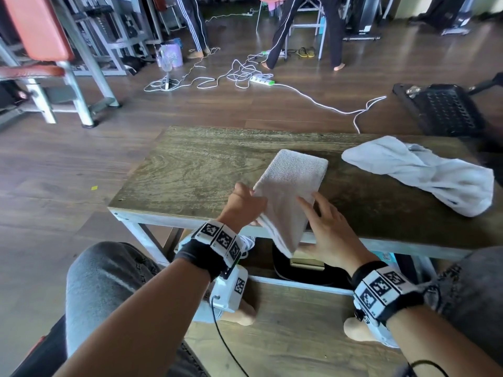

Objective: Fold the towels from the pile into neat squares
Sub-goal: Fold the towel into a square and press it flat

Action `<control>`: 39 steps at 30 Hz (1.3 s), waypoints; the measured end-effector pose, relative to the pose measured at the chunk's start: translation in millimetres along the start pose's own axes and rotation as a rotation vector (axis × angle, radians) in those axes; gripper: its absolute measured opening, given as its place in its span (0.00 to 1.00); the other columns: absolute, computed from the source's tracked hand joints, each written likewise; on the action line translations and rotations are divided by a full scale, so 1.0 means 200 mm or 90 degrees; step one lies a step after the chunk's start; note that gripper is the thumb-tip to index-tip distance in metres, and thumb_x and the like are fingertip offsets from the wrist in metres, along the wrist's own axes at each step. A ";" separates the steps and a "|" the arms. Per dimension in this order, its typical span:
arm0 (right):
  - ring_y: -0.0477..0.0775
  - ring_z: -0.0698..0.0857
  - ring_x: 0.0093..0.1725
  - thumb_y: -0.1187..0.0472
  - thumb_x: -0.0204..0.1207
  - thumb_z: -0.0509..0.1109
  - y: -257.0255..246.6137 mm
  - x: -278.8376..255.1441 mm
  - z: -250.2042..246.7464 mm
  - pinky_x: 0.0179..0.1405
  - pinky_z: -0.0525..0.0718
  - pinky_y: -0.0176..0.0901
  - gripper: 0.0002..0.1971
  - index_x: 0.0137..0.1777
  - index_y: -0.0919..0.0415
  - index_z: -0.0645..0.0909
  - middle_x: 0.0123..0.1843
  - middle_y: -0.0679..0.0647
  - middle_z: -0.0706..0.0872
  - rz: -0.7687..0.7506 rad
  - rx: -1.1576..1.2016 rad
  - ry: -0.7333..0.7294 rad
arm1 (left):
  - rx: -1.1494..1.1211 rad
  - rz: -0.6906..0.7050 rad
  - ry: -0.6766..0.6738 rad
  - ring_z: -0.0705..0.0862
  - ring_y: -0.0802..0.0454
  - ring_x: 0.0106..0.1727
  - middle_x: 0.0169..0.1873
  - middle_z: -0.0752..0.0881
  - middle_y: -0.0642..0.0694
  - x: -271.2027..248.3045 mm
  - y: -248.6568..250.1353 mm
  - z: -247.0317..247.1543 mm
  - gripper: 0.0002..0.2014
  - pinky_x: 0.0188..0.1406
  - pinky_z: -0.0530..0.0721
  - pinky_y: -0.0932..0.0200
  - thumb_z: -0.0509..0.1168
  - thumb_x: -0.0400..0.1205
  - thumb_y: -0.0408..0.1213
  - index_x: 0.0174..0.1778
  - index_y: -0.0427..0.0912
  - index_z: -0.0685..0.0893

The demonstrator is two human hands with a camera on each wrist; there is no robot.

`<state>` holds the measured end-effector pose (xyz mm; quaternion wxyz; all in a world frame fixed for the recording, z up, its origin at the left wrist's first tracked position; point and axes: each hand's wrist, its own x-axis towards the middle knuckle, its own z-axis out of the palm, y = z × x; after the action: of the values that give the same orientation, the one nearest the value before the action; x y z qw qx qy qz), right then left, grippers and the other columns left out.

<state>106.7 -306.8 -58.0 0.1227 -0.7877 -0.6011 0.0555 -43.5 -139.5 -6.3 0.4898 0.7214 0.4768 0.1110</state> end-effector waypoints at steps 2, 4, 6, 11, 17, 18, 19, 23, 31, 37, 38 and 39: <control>0.62 0.64 0.84 0.46 0.66 0.82 -0.01 -0.01 0.01 0.76 0.75 0.64 0.52 0.86 0.50 0.56 0.86 0.56 0.59 -0.044 0.010 0.042 | -0.134 0.013 -0.015 0.85 0.48 0.41 0.48 0.79 0.41 -0.05 0.05 0.02 0.17 0.27 0.87 0.61 0.63 0.81 0.27 0.64 0.41 0.69; 0.56 0.71 0.80 0.50 0.68 0.81 -0.01 -0.02 0.01 0.72 0.80 0.60 0.43 0.82 0.51 0.66 0.81 0.51 0.69 -0.083 0.069 0.086 | -0.216 0.029 -0.022 0.88 0.43 0.41 0.48 0.83 0.39 -0.10 0.09 0.01 0.12 0.33 0.90 0.54 0.61 0.84 0.28 0.63 0.37 0.76; 0.49 0.77 0.73 0.54 0.71 0.80 -0.01 -0.02 0.01 0.68 0.82 0.54 0.32 0.74 0.50 0.73 0.73 0.45 0.78 -0.097 0.164 0.103 | -0.291 0.021 -0.039 0.89 0.39 0.41 0.43 0.88 0.35 -0.13 0.08 -0.03 0.11 0.40 0.88 0.48 0.57 0.85 0.29 0.58 0.34 0.82; 0.45 0.85 0.40 0.59 0.86 0.65 -0.05 -0.02 -0.04 0.42 0.85 0.49 0.06 0.60 0.57 0.78 0.43 0.50 0.86 -0.025 0.341 0.118 | -0.236 0.085 -0.079 0.87 0.33 0.58 0.60 0.86 0.32 -0.17 -0.04 -0.11 0.17 0.58 0.86 0.39 0.56 0.84 0.22 0.67 0.32 0.81; 0.45 0.75 0.26 0.61 0.87 0.63 -0.07 -0.06 -0.03 0.29 0.71 0.40 0.06 0.59 0.57 0.79 0.32 0.55 0.81 0.039 0.440 0.138 | -0.060 0.117 -0.027 0.89 0.44 0.52 0.51 0.90 0.40 -0.14 -0.19 -0.13 0.28 0.55 0.89 0.56 0.77 0.68 0.19 0.65 0.38 0.84; 0.49 0.79 0.28 0.60 0.88 0.62 -0.06 -0.06 -0.02 0.31 0.73 0.43 0.06 0.60 0.54 0.79 0.35 0.57 0.84 0.042 0.455 0.134 | -0.080 0.124 -0.020 0.89 0.47 0.48 0.47 0.90 0.42 -0.14 -0.19 -0.12 0.23 0.49 0.89 0.63 0.78 0.70 0.21 0.61 0.35 0.85; 0.56 0.83 0.33 0.59 0.88 0.61 -0.05 -0.07 -0.02 0.34 0.75 0.44 0.07 0.61 0.51 0.79 0.40 0.59 0.87 0.047 0.474 0.126 | -0.074 0.140 -0.001 0.87 0.51 0.42 0.42 0.89 0.45 -0.15 -0.19 -0.11 0.16 0.40 0.86 0.69 0.78 0.72 0.25 0.55 0.34 0.86; 0.47 0.88 0.55 0.54 0.90 0.58 -0.05 -0.09 -0.04 0.52 0.83 0.38 0.12 0.68 0.47 0.79 0.56 0.49 0.89 0.091 0.546 0.107 | -0.071 0.222 0.057 0.74 0.55 0.32 0.30 0.79 0.39 -0.17 -0.19 -0.08 0.27 0.32 0.72 0.64 0.71 0.79 0.55 0.39 0.28 0.81; 0.58 0.87 0.50 0.47 0.88 0.59 -0.05 -0.04 -0.08 0.39 0.79 0.46 0.15 0.60 0.55 0.81 0.51 0.59 0.87 0.201 0.528 0.037 | -0.098 0.195 -0.036 0.76 0.54 0.32 0.31 0.80 0.49 -0.14 -0.17 0.01 0.19 0.33 0.75 0.57 0.75 0.76 0.53 0.42 0.37 0.85; 0.54 0.88 0.47 0.48 0.88 0.61 -0.04 0.08 -0.10 0.44 0.88 0.55 0.15 0.54 0.59 0.81 0.48 0.56 0.86 0.266 0.539 0.110 | -0.136 0.137 0.022 0.84 0.50 0.38 0.40 0.90 0.45 -0.03 -0.08 0.02 0.10 0.35 0.82 0.55 0.77 0.76 0.43 0.48 0.42 0.88; 0.55 0.88 0.47 0.49 0.88 0.61 -0.04 0.09 -0.11 0.43 0.87 0.54 0.14 0.54 0.59 0.80 0.48 0.57 0.87 0.276 0.559 0.130 | -0.153 0.132 0.038 0.84 0.51 0.38 0.42 0.90 0.45 0.00 -0.04 0.02 0.13 0.34 0.81 0.57 0.77 0.76 0.43 0.52 0.41 0.87; 0.58 0.88 0.47 0.49 0.88 0.61 -0.02 0.11 -0.11 0.41 0.85 0.51 0.13 0.55 0.59 0.79 0.49 0.59 0.87 0.283 0.567 0.151 | -0.166 0.125 0.051 0.84 0.52 0.38 0.45 0.91 0.45 0.03 -0.01 0.03 0.17 0.32 0.81 0.60 0.77 0.76 0.43 0.57 0.41 0.84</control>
<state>113.3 -287.0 -34.9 0.4994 -0.7686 -0.3189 0.2411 -37.0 -137.8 -12.2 0.5467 0.6901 0.4045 0.2476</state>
